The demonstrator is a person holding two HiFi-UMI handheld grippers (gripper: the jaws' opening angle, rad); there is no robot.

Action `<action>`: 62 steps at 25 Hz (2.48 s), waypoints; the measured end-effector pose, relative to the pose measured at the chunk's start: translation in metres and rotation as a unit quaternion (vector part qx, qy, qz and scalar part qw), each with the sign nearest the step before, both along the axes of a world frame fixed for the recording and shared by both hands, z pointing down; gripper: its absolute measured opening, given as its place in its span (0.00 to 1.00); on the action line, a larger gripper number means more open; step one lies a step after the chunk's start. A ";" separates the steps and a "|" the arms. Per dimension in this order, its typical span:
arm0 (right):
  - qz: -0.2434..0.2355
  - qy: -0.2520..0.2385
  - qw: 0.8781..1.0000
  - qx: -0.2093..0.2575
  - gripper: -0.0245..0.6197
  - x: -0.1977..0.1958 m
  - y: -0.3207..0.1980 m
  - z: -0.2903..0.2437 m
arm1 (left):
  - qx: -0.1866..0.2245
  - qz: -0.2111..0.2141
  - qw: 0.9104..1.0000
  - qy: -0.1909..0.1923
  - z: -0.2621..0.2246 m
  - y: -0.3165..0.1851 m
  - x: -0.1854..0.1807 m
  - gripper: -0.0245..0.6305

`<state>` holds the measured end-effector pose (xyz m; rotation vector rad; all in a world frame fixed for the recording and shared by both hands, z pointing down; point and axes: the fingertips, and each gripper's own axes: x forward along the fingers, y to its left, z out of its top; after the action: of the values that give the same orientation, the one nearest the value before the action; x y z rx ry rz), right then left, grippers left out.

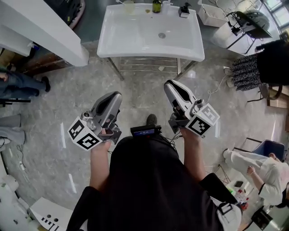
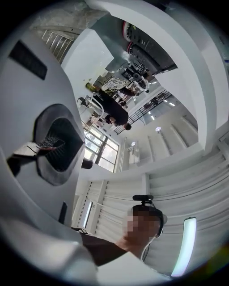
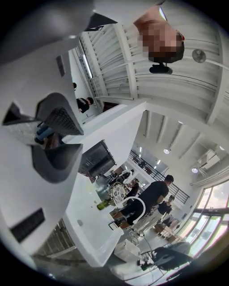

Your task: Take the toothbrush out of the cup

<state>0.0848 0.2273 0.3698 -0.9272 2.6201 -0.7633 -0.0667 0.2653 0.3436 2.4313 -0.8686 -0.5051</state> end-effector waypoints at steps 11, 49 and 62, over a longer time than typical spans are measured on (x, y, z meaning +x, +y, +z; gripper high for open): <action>0.004 -0.014 1.000 0.004 0.11 0.024 -0.057 -0.002 | -0.010 -0.011 1.000 -0.014 0.001 -0.053 0.012 0.05; 0.087 0.114 0.989 -0.027 0.11 -0.105 -0.261 -0.010 | -0.034 0.068 0.995 0.060 0.038 -0.319 -0.115 0.05; 0.026 0.063 0.998 -0.014 0.11 -0.066 -0.358 -0.004 | -0.056 -0.010 0.998 0.010 0.047 -0.377 -0.083 0.05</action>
<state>0.0189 -0.1304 0.3662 -1.0801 2.6858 -0.7528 -0.1499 -0.1120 0.3909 2.3151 -0.8897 -0.4740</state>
